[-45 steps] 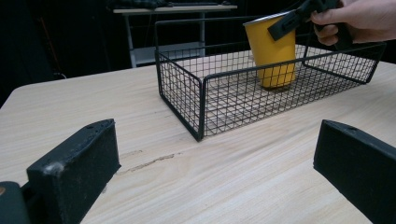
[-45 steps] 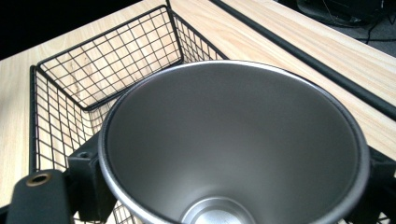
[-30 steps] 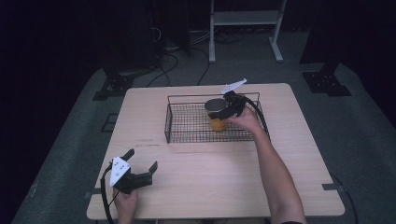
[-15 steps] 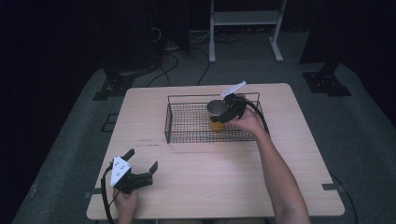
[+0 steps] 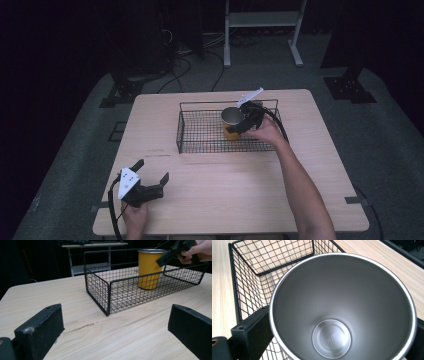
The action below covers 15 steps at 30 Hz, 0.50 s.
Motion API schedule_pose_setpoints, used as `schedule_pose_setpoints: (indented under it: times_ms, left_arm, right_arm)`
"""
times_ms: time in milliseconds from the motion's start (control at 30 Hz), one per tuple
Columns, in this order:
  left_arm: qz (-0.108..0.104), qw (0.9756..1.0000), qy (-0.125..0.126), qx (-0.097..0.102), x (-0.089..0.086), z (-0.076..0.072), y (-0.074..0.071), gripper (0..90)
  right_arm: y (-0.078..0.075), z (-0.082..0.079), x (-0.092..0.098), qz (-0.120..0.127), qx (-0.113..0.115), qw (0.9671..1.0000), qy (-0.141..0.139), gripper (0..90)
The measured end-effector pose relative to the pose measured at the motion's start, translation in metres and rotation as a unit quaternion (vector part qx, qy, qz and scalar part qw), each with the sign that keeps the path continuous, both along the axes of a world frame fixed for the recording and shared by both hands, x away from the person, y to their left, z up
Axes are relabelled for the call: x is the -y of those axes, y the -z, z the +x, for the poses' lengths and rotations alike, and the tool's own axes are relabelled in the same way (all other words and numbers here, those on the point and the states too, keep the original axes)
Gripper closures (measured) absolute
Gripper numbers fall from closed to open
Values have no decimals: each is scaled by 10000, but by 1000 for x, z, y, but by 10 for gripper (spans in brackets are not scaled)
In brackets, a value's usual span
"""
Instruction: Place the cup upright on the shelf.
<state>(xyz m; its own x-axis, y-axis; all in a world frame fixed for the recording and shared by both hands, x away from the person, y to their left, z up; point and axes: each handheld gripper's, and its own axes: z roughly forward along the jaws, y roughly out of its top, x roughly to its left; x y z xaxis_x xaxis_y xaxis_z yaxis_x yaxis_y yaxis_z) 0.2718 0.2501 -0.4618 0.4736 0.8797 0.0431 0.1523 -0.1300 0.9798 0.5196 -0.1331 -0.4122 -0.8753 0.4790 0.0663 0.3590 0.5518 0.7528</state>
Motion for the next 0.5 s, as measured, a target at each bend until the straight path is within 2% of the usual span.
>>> schedule_pose_setpoints:
  times_ms: [333,500]
  left_arm:
    - [-20,10000,-29,-5,-1,0,0,0]
    - [-50,10000,-23,1,-1,0,0,0]
  right_arm:
    - [-4,-2,7,109,-37,9999,25,0]
    - [-7,-4,11,84,-62,9999,40,0]
